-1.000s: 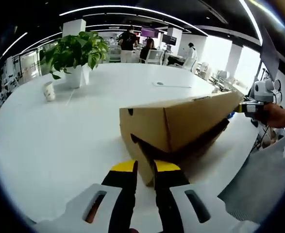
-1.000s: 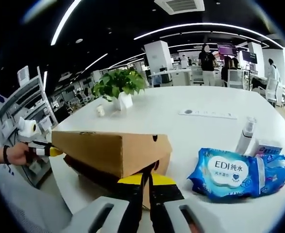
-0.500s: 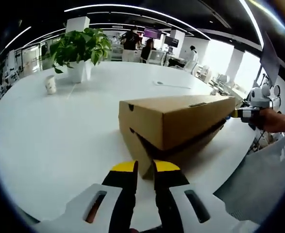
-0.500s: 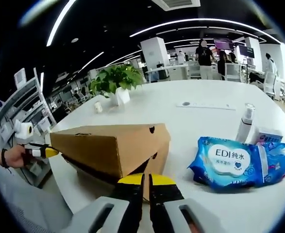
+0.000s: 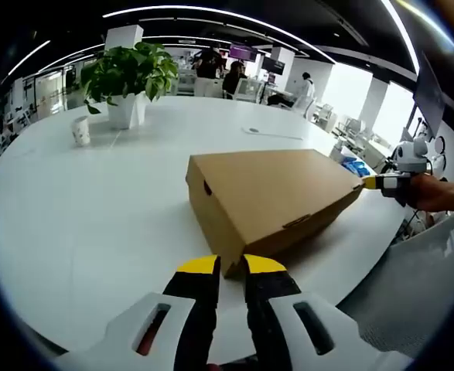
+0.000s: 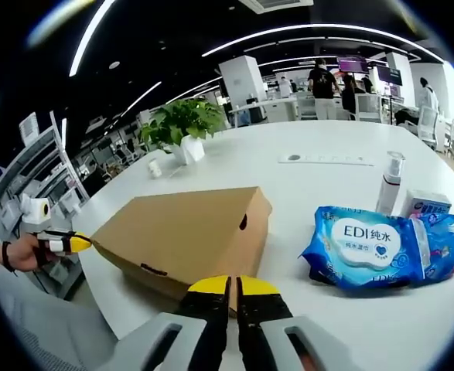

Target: Operate the shoe box by opening the lid, removing the specified soft item, and placing it in the target area until the item is outside and the box remains undamaged.

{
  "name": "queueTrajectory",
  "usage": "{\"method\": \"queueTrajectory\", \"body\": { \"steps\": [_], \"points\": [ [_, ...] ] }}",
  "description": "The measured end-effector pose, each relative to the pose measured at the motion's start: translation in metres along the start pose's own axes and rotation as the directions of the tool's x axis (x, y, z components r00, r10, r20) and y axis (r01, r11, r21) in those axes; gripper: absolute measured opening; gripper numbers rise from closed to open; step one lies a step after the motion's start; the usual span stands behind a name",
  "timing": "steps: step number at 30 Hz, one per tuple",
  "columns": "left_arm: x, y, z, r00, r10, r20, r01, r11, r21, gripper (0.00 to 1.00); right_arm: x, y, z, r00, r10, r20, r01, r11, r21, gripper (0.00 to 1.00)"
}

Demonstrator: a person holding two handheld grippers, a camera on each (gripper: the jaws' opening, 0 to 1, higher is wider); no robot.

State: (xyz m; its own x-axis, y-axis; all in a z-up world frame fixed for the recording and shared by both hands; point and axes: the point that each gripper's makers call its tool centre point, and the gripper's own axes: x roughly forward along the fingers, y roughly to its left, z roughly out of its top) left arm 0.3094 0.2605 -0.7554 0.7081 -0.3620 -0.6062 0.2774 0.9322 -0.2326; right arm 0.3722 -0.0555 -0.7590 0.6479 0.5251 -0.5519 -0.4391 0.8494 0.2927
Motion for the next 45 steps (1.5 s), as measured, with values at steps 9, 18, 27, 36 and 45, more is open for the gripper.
{"method": "queueTrajectory", "body": {
  "steps": [9,18,27,36,45],
  "points": [
    [-0.003,-0.004,0.026,0.997,-0.014,0.076,0.028,0.984,-0.179,0.25,-0.003,0.009,0.029,0.996,0.046,0.076,-0.053,0.994,0.097,0.20],
    [0.014,-0.019,0.020,0.999,-0.036,0.022,0.040,0.973,-0.226,0.28,0.011,0.019,0.011,0.997,0.078,0.021,-0.081,0.985,0.154,0.30],
    [0.027,-0.024,0.004,0.998,-0.065,-0.026,0.056,0.965,-0.256,0.25,0.022,0.023,-0.011,0.996,0.090,-0.015,-0.084,0.968,0.238,0.29],
    [0.037,-0.020,0.015,0.996,-0.078,-0.047,0.063,0.966,-0.251,0.25,0.022,0.026,-0.008,0.996,0.084,-0.016,-0.078,0.972,0.220,0.29],
    [0.081,-0.015,0.052,0.994,-0.082,-0.076,0.062,0.971,-0.233,0.25,0.042,-0.001,0.020,1.000,0.022,-0.012,-0.018,0.967,0.252,0.29]
  ]
}}
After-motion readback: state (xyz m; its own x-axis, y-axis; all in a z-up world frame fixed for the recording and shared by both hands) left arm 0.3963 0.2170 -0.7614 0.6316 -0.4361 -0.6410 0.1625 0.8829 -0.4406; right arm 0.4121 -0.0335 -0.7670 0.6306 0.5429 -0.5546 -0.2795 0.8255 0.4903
